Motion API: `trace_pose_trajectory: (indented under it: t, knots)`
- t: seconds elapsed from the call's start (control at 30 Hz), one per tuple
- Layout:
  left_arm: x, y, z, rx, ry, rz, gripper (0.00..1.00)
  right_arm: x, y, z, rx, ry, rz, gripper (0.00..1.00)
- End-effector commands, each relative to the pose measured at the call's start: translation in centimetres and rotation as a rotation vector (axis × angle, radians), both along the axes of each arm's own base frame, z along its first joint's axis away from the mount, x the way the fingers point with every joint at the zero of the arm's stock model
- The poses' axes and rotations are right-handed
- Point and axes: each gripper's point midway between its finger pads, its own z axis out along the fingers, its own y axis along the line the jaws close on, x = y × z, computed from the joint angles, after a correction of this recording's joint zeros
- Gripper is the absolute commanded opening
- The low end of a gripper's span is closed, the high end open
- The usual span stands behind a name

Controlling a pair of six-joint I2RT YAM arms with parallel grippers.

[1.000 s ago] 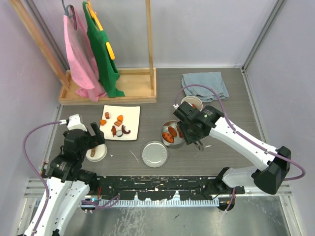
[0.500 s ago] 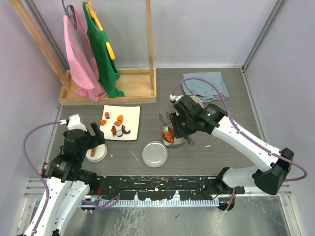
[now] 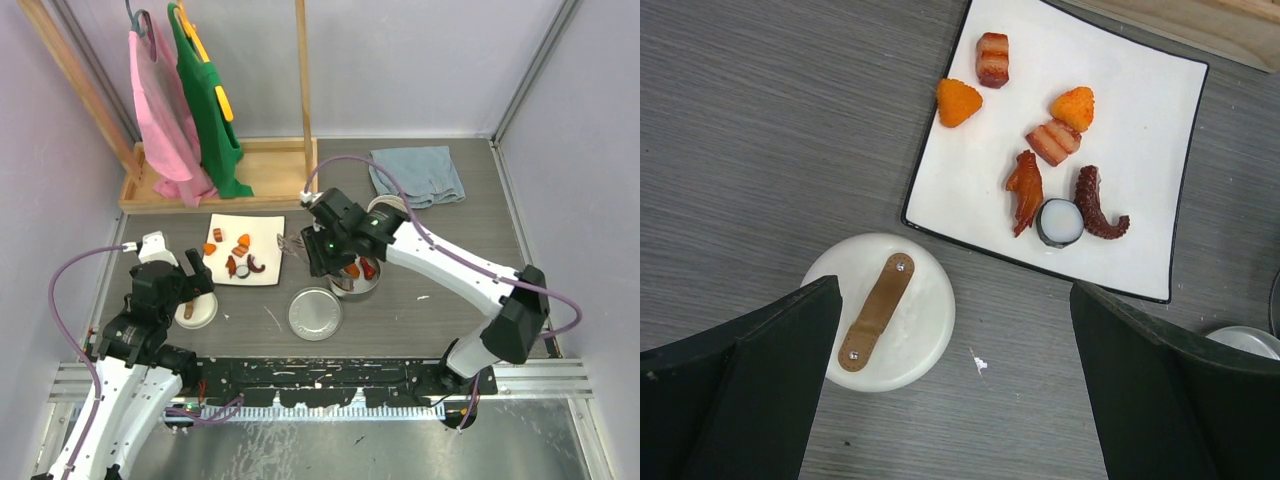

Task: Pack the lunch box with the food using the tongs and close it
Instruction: Place the fake food in the packing box, then pick up the fake food from the plate.

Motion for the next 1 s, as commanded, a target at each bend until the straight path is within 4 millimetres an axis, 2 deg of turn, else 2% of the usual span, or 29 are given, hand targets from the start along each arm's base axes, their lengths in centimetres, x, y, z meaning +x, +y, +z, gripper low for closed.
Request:
trace_pose_trajectory:
  t: [0.0,0.33,0.73,0.97]
  knots:
    - [0.4,0.2,1.4,-0.014,-0.05,0.022,0.98,0.4,4.1,2.0,0.083,-0.045,0.063,0.45]
    - [0.4,0.2,1.4,-0.015,-0.053,0.021,0.98,-0.4,6.0,0.2,0.019,-0.029,0.119,0.45]
    - [0.4,0.1,1.5,-0.016,-0.061,0.016,0.98,0.4,8.9,-0.5,-0.002,-0.037,0.136,0.45]
    - [0.4,0.2,1.5,-0.015,-0.06,0.017,0.98,1.1,10.7,-2.3,-0.04,-0.037,0.157,0.46]
